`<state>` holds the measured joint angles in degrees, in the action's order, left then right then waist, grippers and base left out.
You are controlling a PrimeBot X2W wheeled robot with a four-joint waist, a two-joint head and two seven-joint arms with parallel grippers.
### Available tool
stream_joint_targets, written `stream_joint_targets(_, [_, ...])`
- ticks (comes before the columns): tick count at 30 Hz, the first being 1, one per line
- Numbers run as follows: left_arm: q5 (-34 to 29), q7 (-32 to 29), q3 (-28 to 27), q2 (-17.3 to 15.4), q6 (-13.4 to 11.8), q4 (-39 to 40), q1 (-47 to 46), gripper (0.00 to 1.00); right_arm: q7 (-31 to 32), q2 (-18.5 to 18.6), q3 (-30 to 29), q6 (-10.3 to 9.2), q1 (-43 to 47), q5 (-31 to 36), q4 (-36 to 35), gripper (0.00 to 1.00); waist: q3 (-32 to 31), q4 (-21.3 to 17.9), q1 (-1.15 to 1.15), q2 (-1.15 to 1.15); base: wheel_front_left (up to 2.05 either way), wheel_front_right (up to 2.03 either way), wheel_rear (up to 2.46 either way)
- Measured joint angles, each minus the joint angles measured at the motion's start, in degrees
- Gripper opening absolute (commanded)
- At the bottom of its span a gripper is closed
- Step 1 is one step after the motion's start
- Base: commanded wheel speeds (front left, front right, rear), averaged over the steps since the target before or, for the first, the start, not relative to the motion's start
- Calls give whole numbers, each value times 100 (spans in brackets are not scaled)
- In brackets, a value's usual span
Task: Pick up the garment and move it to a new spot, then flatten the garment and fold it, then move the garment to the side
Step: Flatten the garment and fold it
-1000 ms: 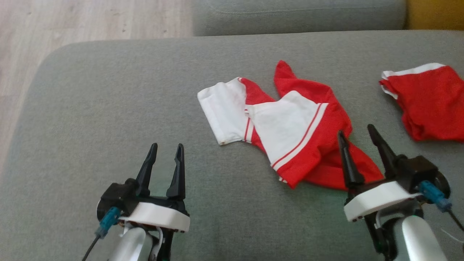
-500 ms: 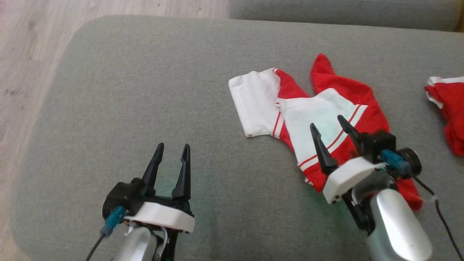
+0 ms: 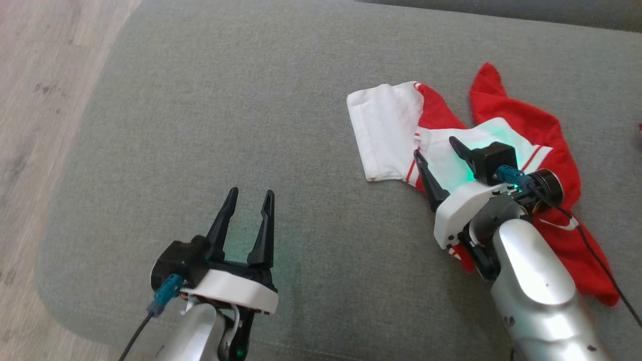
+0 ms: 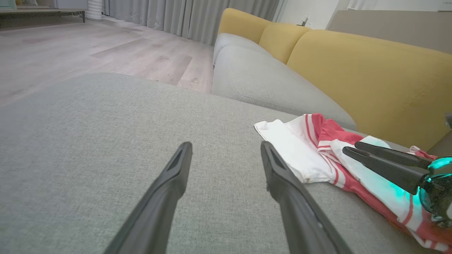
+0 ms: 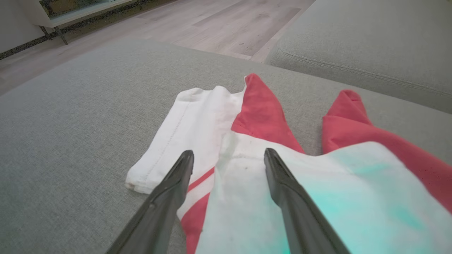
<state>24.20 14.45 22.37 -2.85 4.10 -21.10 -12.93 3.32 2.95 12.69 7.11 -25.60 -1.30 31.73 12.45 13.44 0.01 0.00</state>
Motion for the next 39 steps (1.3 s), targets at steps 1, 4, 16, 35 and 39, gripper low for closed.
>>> stream_joint_targets(1, [1, 0, 3, 0, 0, -8, -3, 100, -37, 2, -3, 0, -51, 15, 116, 100, 23, 28, 0, 0, 0, 0, 0])
stream_joint_targets(4, [13, 0, 56, 0, 0, -13, -25, 100, -135, 7, -60, 0, -187, 54, 417, 100, 75, 105, 0, 0, 0, 0, 0])
stream_joint_targets(16, [86, 0, 130, 3, -22, -36, -108, 100, -602, 25, -118, 0, -453, -190, 1013, 0, 77, 109, 0, 0, 0, 0, 0])
stream_joint_targets(35, [201, 0, 209, 10, -58, -12, -77, 100, -145, 357, -1107, 0, -1253, 213, -203, 0, -229, -130, -1, 0, 0, 0, 0])
stream_joint_targets(39, [300, 0, 328, 8, -63, -2, -81, 100, 33, 694, -1096, 0, -2205, 218, -166, 0, -142, 73, -1, 0, 0, 0, 0])
